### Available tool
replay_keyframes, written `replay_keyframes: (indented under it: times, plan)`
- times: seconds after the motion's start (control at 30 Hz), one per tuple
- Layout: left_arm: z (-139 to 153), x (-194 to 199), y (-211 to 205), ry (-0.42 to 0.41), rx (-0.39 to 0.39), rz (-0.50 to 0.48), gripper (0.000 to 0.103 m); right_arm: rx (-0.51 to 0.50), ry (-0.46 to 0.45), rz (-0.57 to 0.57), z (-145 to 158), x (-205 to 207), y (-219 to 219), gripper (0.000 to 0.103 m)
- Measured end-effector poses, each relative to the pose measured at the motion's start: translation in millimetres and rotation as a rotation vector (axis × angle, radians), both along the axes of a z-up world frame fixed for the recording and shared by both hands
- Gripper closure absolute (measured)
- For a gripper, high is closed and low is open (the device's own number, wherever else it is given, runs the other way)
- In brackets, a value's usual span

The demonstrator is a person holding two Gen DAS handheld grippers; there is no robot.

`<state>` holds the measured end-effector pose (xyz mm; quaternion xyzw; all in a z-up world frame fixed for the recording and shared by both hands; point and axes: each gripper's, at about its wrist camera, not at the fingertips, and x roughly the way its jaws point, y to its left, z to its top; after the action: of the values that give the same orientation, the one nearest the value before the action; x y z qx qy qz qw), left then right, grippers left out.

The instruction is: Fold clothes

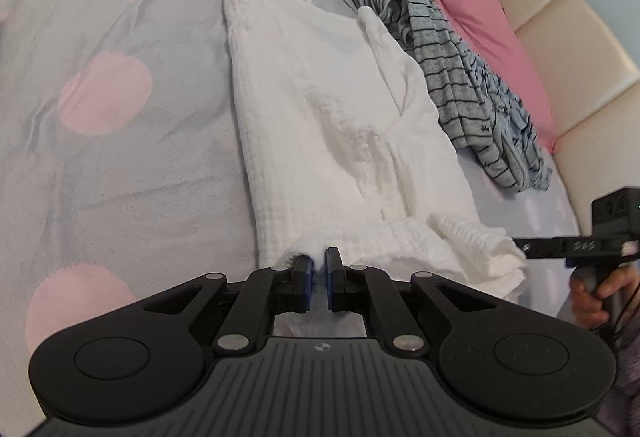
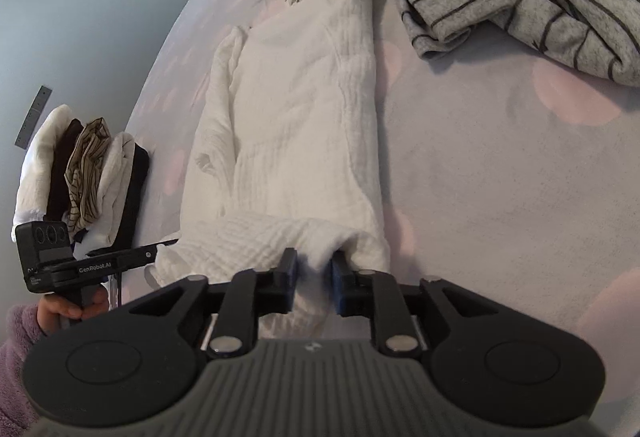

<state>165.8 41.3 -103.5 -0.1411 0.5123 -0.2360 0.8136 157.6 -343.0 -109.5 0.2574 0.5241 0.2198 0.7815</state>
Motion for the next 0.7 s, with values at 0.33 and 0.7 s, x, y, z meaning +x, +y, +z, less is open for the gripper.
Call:
replay_keyframes:
  times: [0.33,0.7]
  plan:
    - [41,-38,-10,-0.154,0.07,0.001,0.058,-0.108,-0.078,-0.03,38,-18,7,0.04]
    - [64,-95,-31,-0.381,0.258,0.012,0.057,-0.433,-0.369,0.054,73,-78,57,0.039]
